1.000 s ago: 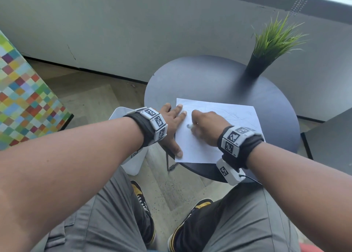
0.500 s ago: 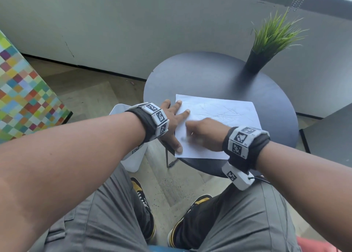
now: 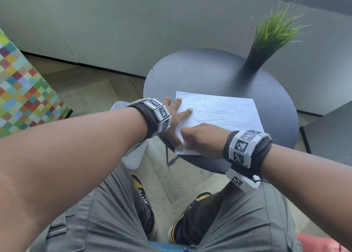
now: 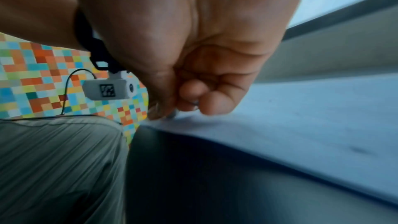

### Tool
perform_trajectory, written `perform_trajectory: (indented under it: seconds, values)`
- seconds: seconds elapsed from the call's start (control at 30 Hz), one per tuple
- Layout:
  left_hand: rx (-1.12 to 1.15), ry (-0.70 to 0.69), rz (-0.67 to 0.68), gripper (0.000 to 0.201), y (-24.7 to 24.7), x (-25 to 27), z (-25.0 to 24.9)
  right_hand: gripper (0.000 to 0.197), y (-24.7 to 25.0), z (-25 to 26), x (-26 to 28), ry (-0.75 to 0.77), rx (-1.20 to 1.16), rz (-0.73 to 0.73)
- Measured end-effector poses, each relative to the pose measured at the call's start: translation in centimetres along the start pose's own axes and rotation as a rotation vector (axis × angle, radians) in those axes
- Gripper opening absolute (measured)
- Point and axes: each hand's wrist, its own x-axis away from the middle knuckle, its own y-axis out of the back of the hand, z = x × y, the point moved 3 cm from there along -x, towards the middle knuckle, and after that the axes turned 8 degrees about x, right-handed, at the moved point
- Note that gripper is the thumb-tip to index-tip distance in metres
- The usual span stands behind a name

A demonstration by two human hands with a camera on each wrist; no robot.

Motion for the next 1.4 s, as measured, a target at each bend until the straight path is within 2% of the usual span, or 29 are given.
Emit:
perform_trajectory:
  seconds: [0.03, 0.13, 0.17, 0.27, 0.3, 0.33, 0.43, 0.5, 0.63, 0.8, 0.83, 0.87, 0.97, 1.0, 1.1, 1.13, 1.17, 1.27, 1.3, 1.33, 1.4]
  values:
    - [-0.001, -0.003, -0.003, 0.138, 0.0, 0.0, -0.1, 0.017, 0.2, -0.5, 0.1, -0.01, -0.006, -0.002]
    - [-0.002, -0.012, -0.018, 0.137, 0.1, -0.1, 0.0, 0.017, 1.1, -3.2, 0.0, -0.22, -0.031, -0.132]
    - [-0.006, -0.011, -0.017, 0.137, 0.0, -0.1, 0.0, 0.016, 0.9, -3.0, 0.1, -0.235, -0.032, -0.139]
    - [-0.019, -0.004, -0.014, 0.138, -0.1, -0.1, 0.0, 0.015, -0.2, -0.2, 0.3, -0.035, -0.004, -0.015]
    - [-0.024, -0.007, -0.016, 0.139, -0.1, -0.1, 0.0, 0.017, -0.2, -0.1, 0.5, -0.012, -0.012, 0.015]
    - [-0.024, -0.01, -0.018, 0.138, 0.0, -0.1, 0.0, 0.02, 0.1, -1.0, 0.5, -0.045, -0.033, 0.002]
    - [-0.009, -0.02, -0.021, 0.138, 0.1, -0.2, 0.1, 0.021, 0.8, -5.2, 0.1, -0.346, -0.125, -0.103]
    - [0.01, -0.014, -0.019, 0.137, 0.0, -0.1, 0.1, 0.02, 0.3, -6.1, 0.0, -0.429, -0.154, -0.104]
    - [0.058, -0.001, -0.035, 0.131, -0.1, 0.2, -0.2, 0.019, 0.2, -5.2, 0.0, -0.376, -0.133, -0.133]
    - [0.036, 0.016, -0.032, 0.131, 0.0, 0.8, -0.8, 0.016, -0.7, -0.8, 0.9, 0.0, -0.03, 0.035]
    - [0.036, 0.015, -0.028, 0.131, 0.0, 0.8, -0.8, 0.016, -0.5, -1.1, 0.9, 0.0, -0.017, 0.039]
    - [0.037, 0.012, -0.022, 0.133, 0.0, 0.7, -0.7, 0.017, -0.2, -2.0, 0.7, -0.063, -0.021, 0.019]
    - [0.028, 0.004, -0.012, 0.136, -0.1, 0.3, -0.6, 0.018, 0.8, -4.9, 0.4, -0.335, -0.065, -0.101]
    - [0.026, 0.006, -0.01, 0.137, -0.1, 0.3, -0.6, 0.017, 0.7, -4.5, 0.4, -0.336, -0.057, -0.1]
    - [0.022, 0.008, 0.001, 0.135, 0.0, 0.5, -0.6, 0.017, -0.1, -1.1, 0.4, -0.11, -0.046, 0.004]
    - [0.018, 0.003, 0.002, 0.135, 0.0, 0.5, -0.7, 0.019, -0.3, -0.8, 0.5, -0.077, -0.05, 0.029]
    - [0.019, 0.001, 0.002, 0.134, 0.0, 0.5, -0.7, 0.019, 0.0, -1.5, 0.3, -0.101, -0.057, 0.012]
    - [0.024, 0.0, -0.007, 0.135, -0.1, 0.2, -0.6, 0.018, 1.0, -5.4, -0.6, -0.39, -0.096, -0.113]
    - [0.022, 0.001, -0.009, 0.136, -0.1, 0.2, -0.6, 0.017, 1.0, -5.4, -0.6, -0.425, -0.096, -0.127]
    - [0.02, 0.002, -0.009, 0.136, -0.2, 0.2, -0.6, 0.015, 0.9, -4.5, -0.8, -0.392, -0.089, -0.119]
    - [0.028, 0.005, -0.007, 0.136, -0.1, 0.3, -0.6, 0.016, 0.4, -1.9, -1.1, -0.219, -0.071, -0.065]
